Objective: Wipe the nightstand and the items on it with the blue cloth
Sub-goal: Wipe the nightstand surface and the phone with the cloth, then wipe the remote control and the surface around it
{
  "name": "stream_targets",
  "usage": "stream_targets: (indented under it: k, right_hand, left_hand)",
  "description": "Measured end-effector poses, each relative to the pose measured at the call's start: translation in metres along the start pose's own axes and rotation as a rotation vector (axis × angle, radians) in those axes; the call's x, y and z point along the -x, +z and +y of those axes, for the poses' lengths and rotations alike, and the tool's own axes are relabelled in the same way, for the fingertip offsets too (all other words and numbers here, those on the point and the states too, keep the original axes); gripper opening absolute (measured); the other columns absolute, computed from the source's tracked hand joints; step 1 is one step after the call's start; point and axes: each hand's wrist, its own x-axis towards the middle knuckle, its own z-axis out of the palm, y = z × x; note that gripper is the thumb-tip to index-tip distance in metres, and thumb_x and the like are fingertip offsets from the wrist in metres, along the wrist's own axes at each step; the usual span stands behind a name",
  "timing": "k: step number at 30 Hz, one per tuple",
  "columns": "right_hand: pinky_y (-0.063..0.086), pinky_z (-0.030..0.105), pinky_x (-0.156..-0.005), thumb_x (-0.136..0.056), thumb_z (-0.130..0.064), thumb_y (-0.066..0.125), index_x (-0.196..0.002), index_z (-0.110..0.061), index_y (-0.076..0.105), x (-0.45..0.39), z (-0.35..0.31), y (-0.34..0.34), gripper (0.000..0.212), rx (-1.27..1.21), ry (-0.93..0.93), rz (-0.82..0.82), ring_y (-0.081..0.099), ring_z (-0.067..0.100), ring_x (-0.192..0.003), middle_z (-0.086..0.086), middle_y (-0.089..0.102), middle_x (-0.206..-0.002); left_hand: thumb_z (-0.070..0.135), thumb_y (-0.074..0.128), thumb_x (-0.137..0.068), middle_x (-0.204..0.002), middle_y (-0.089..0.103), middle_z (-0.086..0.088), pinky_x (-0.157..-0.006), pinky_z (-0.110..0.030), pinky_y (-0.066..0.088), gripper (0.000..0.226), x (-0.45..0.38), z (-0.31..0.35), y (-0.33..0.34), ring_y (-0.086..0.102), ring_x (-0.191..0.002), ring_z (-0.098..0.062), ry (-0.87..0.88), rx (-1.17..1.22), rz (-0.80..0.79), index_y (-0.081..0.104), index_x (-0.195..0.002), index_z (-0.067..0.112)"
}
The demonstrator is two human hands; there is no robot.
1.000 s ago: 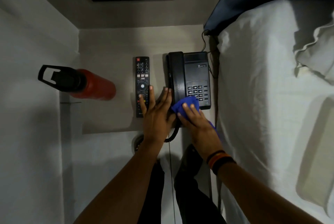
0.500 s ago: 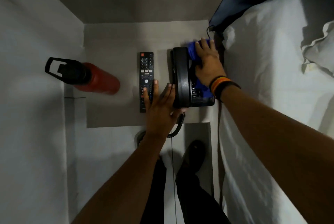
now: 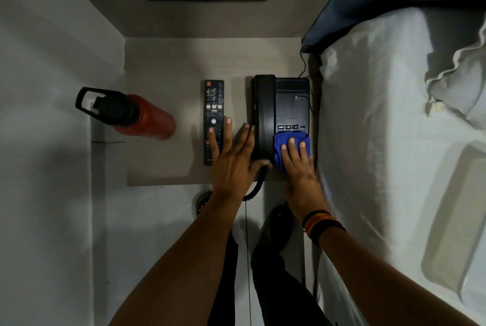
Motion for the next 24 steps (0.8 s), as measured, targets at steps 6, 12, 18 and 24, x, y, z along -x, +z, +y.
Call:
stream_targets:
  k: [6,12,18,24]
  right_hand:
    - [0.046,0.044,-0.109,-0.095,0.005,0.044,-0.15,-0.03,0.038,0.03,-0.023,-0.026,0.066,-0.292,0.216,0.083,0.056,0.029,-0.129,0.006,0.05,-0.147]
    - [0.051,0.038,-0.102,-0.091,0.001,0.044,-0.149,-0.018,0.044,-0.041,-0.113,-0.078,0.061,-0.441,0.061,0.408,0.063,0.022,-0.112,0.011,0.061,-0.136]
    - [0.025,0.042,-0.122,-0.086,0.013,0.047,-0.158,-0.013,0.021,-0.158,-0.167,-0.037,0.082,0.039,-0.187,-0.057,0.012,0.032,-0.154,0.01,0.011,-0.168]
    - [0.029,0.049,-0.12,-0.084,0.02,0.042,-0.161,-0.019,0.001,-0.15,-0.156,0.029,0.095,0.197,-0.129,-0.133,-0.005,0.032,-0.155,0.003,-0.011,-0.168]
  left_hand:
    - [0.079,0.034,-0.094,-0.177,0.015,-0.002,-0.123,-0.066,-0.015,0.095,0.003,-0.001,-0.01,-0.004,-0.163,-0.037,0.003,0.038,-0.029,0.018,-0.167,0.021]
    - [0.052,0.067,-0.097,-0.176,0.013,-0.012,-0.131,-0.058,0.004,0.097,0.05,-0.051,-0.006,0.003,-0.164,-0.033,-0.189,0.454,0.15,0.014,-0.168,0.012]
    - [0.052,0.068,-0.093,-0.173,0.025,-0.014,-0.129,-0.061,0.016,0.095,0.052,-0.096,0.012,0.016,-0.161,-0.039,-0.279,0.422,0.022,0.022,-0.166,0.012]
    - [0.052,0.062,-0.098,-0.173,0.025,-0.009,-0.128,-0.064,0.015,0.083,0.037,-0.1,0.023,0.015,-0.161,-0.042,-0.192,0.225,0.019,0.025,-0.166,0.021]
